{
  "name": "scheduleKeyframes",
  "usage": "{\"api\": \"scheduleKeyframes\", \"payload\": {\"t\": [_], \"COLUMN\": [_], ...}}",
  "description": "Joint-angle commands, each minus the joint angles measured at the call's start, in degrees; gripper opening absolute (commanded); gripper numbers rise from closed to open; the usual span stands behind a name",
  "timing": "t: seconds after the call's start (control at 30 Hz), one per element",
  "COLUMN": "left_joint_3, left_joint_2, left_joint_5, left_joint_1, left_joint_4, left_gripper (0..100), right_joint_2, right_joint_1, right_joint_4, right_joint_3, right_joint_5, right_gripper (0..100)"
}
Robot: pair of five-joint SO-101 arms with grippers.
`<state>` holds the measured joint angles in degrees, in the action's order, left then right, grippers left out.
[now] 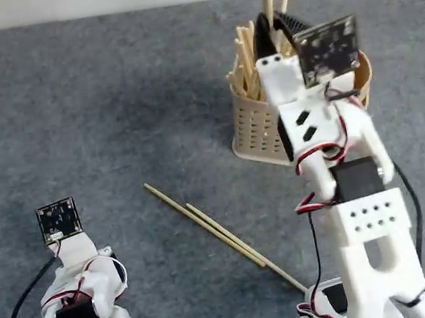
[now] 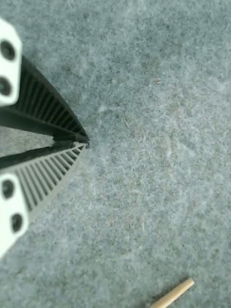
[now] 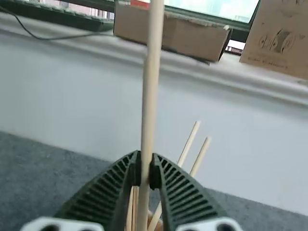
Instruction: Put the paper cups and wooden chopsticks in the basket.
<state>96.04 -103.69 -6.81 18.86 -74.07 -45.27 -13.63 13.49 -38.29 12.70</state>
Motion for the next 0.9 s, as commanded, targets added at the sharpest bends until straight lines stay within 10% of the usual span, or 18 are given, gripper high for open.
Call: {"api": "scheduleKeyframes", "payload": {"t": [0.0,0.4,0.87], "left_joint_3": [1.1,1.1,1.1], "left_joint_2": [-0.66,-0.66,-0.66], "left_joint_5": [0.0,0.0,0.0], "left_joint_1": [-1.36,-1.36,-1.36], "left_joint_4": [-0.44,-0.44,-0.44], "left_gripper": [1,1,1], "right_joint_2": [0.04,-0.48,-0.48], "right_joint_1": [0.66,0.66,0.22], "right_joint_4": [-7.96,-9.54,21.58], "right_joint_3": [-6.55,-14.81,15.69], "right_joint_5": [0.53,0.53,-4.57], "right_gripper": [0.5,16.2,16.3]}}
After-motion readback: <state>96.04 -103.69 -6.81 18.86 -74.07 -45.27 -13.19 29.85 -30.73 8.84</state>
